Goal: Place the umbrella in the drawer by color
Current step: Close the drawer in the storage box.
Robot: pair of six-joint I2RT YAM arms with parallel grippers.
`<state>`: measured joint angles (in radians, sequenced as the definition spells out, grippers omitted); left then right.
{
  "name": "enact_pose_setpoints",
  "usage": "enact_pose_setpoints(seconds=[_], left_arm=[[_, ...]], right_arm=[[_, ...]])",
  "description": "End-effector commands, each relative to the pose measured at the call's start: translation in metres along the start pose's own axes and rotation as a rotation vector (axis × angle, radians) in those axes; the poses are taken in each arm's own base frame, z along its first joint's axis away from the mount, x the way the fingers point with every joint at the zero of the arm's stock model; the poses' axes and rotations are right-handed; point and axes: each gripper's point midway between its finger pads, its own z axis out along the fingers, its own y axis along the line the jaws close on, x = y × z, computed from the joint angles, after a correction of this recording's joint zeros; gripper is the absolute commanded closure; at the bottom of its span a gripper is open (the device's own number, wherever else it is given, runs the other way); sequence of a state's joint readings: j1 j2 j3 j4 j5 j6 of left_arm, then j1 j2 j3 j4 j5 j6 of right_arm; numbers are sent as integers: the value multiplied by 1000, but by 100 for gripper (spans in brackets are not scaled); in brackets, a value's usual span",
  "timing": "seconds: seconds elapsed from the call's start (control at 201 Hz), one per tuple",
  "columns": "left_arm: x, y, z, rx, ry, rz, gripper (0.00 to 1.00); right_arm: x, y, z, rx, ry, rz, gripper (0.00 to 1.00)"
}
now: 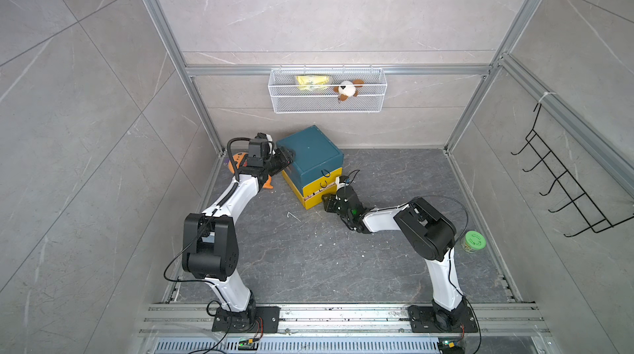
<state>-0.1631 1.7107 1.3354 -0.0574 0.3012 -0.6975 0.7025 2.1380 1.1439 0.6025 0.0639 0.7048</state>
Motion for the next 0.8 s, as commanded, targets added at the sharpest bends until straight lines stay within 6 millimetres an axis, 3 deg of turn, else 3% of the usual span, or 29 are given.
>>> enact_pose_setpoints(seconds=[0.0,0.189,0.453,0.667,0.791], left_arm=[[73,53,19,-145,234,-58,41],[74,54,18,-149,237,-58,41],[76,56,18,-154,242,-60,40],[72,52,13,-151,230,-55,34],[68,46,8,-141,217,-50,28]], right_arm=[[-15,12,11,-75,-54,85,60],[-15,9,18,-86,-54,120,56],[-17,9,22,-96,-45,124,38],[-16,0,0,-84,-61,109,36],[-19,-1,-19,-82,-70,98,29]])
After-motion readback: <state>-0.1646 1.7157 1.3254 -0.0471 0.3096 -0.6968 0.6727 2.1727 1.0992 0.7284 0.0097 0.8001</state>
